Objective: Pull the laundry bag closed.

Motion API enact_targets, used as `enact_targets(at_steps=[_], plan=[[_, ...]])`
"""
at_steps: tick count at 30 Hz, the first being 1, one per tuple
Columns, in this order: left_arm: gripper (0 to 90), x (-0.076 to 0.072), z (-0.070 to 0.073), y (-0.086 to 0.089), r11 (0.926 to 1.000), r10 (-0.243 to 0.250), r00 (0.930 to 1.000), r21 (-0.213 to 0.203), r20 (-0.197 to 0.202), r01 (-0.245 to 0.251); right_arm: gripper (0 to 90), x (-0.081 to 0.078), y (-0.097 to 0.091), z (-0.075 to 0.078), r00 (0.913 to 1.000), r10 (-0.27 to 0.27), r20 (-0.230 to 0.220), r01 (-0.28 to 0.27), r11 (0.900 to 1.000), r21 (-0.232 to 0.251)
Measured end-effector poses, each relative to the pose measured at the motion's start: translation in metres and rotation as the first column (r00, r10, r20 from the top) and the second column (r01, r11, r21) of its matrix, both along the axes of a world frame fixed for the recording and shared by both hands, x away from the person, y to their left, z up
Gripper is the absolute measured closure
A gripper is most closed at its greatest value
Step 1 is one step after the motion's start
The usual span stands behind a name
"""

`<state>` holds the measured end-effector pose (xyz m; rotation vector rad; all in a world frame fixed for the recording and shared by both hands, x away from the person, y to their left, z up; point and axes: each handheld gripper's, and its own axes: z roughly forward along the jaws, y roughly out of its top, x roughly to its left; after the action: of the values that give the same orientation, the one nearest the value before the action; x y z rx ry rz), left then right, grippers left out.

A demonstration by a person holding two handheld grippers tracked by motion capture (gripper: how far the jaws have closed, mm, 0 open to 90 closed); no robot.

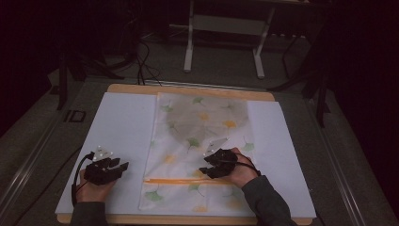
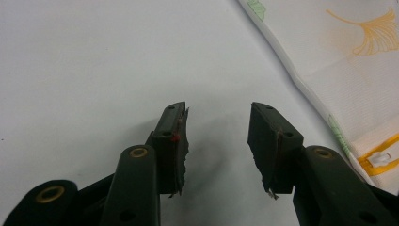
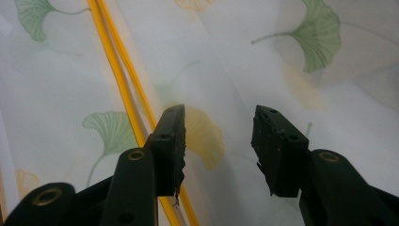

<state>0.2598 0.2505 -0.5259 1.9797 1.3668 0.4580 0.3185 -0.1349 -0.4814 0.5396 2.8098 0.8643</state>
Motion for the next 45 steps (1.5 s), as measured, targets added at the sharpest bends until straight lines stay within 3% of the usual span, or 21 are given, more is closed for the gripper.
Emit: enact_targets(at_steps=[20, 38, 45], plan=[[57.5, 0.0, 0.001, 0.0, 0.9999, -0.009, 1.0, -0.005, -0.001, 0.009, 56.3, -0.005, 0.036, -0.001, 0.9969, 0.078, -0.004, -0.078, 0.9966, 0.024], [60.2, 0.0, 0.0, -0.001, 0.9997, -0.022, 0.9997, -0.005, -0.01, 0.022, 58.1, -0.013, 0.075, -0.01, 0.9863, 0.163, -0.025, -0.162, 0.9863, 0.029], [60.3, 0.0, 0.0, -0.002, 0.9997, -0.024, 0.9997, -0.004, -0.01, 0.024, 58.8, -0.012, 0.082, -0.012, 0.9839, 0.177, -0.028, -0.176, 0.984, 0.029]])
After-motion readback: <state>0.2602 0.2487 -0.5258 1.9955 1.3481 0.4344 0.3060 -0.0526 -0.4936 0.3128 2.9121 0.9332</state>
